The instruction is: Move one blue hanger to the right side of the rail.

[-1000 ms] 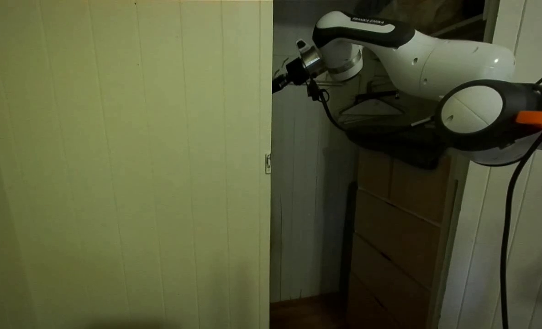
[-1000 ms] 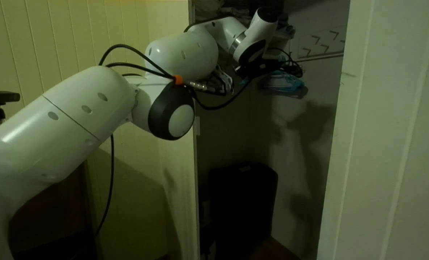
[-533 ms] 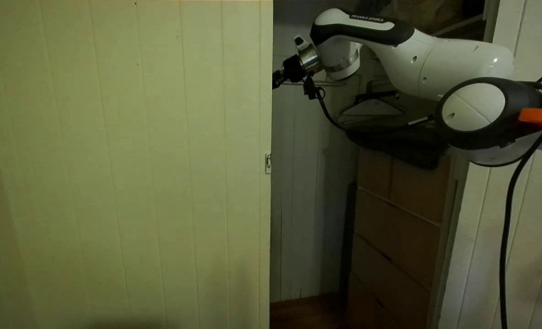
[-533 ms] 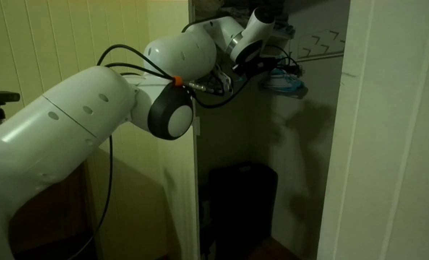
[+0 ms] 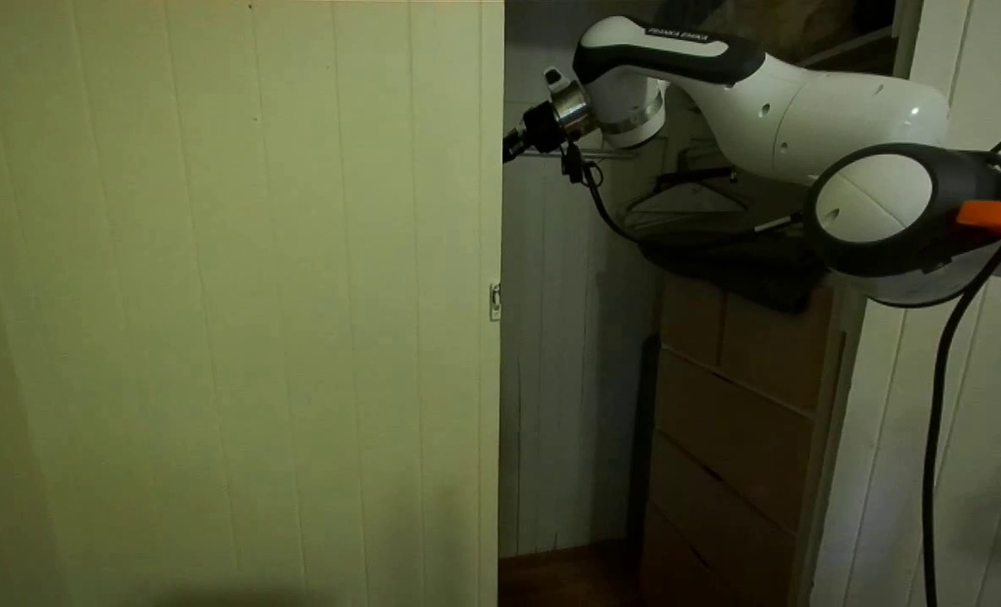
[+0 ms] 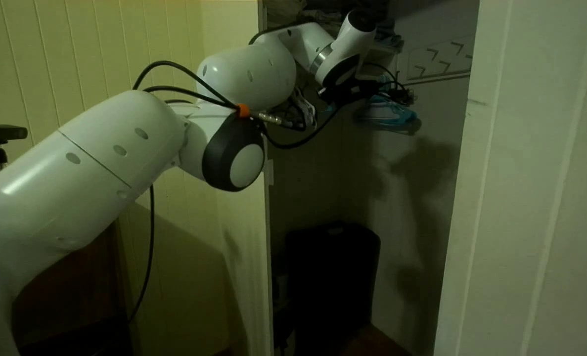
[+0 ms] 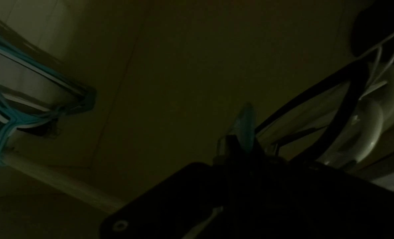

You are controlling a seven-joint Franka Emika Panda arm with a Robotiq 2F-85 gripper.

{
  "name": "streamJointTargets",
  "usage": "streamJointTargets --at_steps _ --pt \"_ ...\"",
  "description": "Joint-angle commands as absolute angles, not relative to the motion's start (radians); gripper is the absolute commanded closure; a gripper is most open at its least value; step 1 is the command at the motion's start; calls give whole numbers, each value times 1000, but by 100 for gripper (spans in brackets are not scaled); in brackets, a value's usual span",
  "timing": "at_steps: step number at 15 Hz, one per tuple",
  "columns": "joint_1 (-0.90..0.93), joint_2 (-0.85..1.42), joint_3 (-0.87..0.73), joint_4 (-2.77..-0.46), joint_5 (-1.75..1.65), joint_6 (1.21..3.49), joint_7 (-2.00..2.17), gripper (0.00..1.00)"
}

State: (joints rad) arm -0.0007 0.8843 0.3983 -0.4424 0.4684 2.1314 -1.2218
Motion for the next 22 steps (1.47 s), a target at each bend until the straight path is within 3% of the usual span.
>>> streamJointTargets --at_steps 1,22 --pt "7 879 384 -443 444 2112 -1159 98" --pt "76 855 287 -441 310 2006 -1076 98"
